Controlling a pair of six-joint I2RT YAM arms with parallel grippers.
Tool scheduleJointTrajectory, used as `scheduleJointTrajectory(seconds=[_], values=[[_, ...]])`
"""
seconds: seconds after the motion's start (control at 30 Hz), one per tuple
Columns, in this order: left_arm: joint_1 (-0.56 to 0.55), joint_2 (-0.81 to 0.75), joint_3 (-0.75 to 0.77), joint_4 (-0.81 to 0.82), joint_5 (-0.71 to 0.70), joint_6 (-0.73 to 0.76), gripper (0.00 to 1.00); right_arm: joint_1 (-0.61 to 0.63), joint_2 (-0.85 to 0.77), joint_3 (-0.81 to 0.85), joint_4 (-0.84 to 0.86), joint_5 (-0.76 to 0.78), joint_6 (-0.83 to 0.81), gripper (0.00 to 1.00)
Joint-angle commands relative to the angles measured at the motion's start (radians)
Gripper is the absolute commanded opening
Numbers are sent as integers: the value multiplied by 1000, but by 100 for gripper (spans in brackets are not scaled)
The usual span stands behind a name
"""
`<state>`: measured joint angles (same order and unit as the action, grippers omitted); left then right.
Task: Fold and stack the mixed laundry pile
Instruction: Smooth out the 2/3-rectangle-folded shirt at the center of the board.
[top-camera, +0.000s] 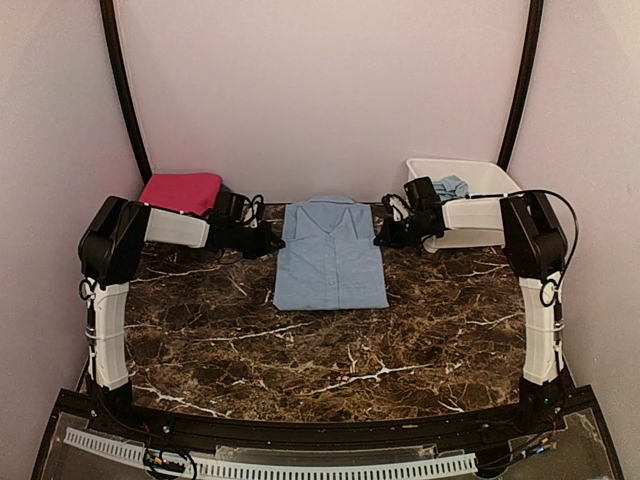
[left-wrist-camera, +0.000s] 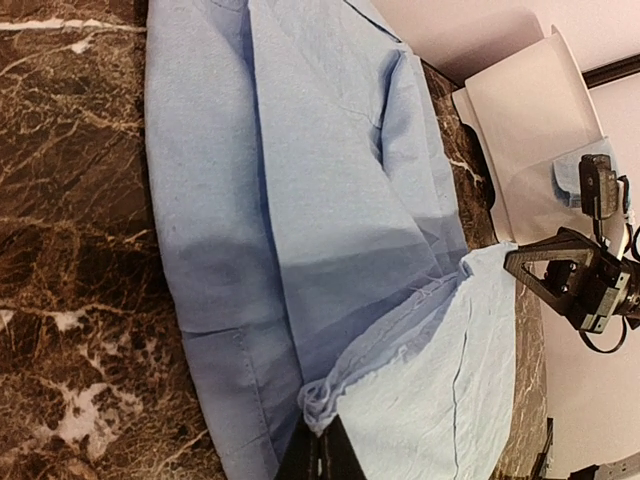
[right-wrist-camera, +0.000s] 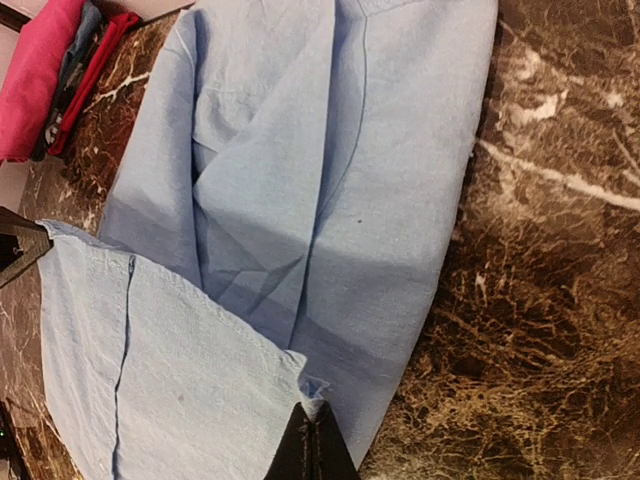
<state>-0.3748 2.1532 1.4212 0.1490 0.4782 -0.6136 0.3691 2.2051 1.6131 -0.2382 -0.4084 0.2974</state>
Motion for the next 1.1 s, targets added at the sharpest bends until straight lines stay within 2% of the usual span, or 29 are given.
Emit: scheduleJointTrajectory(seconds=[0.0, 0.3, 0.4, 0.43, 0.5, 0.53, 0.57, 0.6, 0.63, 0.67, 0.7, 0.77, 0.93, 0.97, 1.0, 1.07], values=[[4, 10, 42, 26, 15, 11, 0, -19, -52, -8, 68, 24, 11, 0], [6, 65, 77, -20, -41, 24, 1, -19, 32, 41, 72, -4, 13, 0], [8, 92, 103, -60, -59, 35, 11, -19, 64, 68, 55, 1, 5, 0], [8, 94, 105, -68, -63, 37, 14, -19, 67, 77, 44, 1, -2, 5], [14, 82, 112, -99, -74, 46, 30, -19, 49, 77, 28, -9, -14, 17], [15, 73, 112, -105, -78, 52, 36, -19, 27, 69, 22, -9, -21, 29], [17, 46, 106, -109, -90, 57, 47, -19, -2, 60, 16, -5, -27, 38], [18, 28, 92, -111, -98, 71, 52, -20, -38, 43, 14, -2, -32, 46], [17, -17, 84, -115, -121, 81, 63, -19, -75, 26, 18, -2, -37, 53], [17, -40, 66, -118, -132, 102, 68, -19, -118, 10, 20, -4, -40, 58], [17, -93, 56, -123, -151, 114, 82, -18, -160, -4, 20, -5, -43, 62], [15, -174, 22, -138, -181, 152, 96, -17, -236, -27, 20, -24, -51, 68], [14, -346, -24, -184, -250, 235, 99, -16, -371, -44, -4, -56, -90, 79], [15, -388, -38, -179, -245, 237, 99, -16, -395, -48, -3, -63, -96, 82], [17, -420, -47, -161, -234, 236, 99, -17, -420, -56, 5, -66, -97, 93], [21, -456, -71, -114, -240, 206, 99, -25, -458, -70, 44, -62, -63, 99]])
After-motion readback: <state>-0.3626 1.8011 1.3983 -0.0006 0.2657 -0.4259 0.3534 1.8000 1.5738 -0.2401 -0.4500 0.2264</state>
